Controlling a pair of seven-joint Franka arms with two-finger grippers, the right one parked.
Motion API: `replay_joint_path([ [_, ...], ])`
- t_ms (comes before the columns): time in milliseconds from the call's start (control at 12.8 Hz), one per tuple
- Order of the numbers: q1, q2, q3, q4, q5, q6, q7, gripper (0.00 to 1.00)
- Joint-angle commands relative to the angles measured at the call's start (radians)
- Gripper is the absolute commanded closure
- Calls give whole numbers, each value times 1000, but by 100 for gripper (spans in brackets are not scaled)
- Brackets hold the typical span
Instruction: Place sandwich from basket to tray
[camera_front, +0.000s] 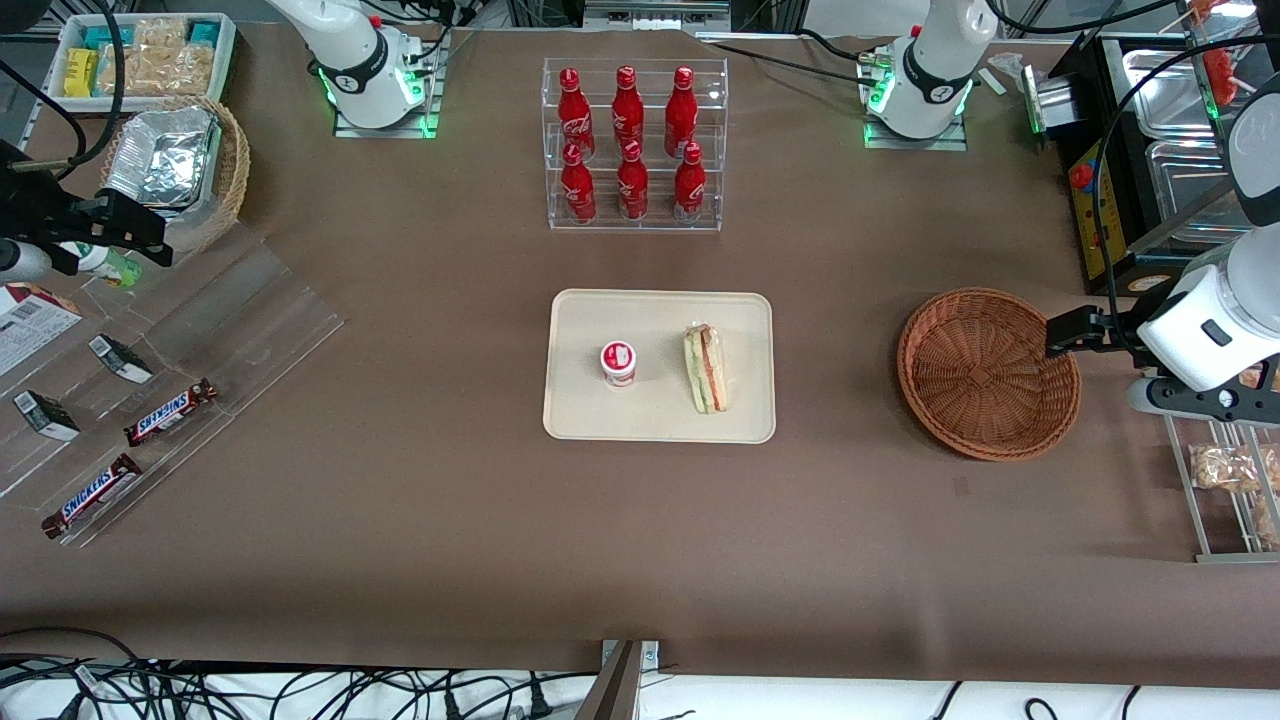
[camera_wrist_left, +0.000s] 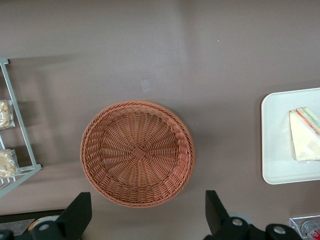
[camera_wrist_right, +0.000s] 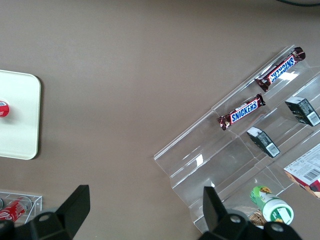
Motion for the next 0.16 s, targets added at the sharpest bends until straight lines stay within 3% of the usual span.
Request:
replay_joint_path([
  [0,-2,-5,14,7,-20,-16,41,0],
  [78,-2,-5,8,8,-20,-16,47,0],
])
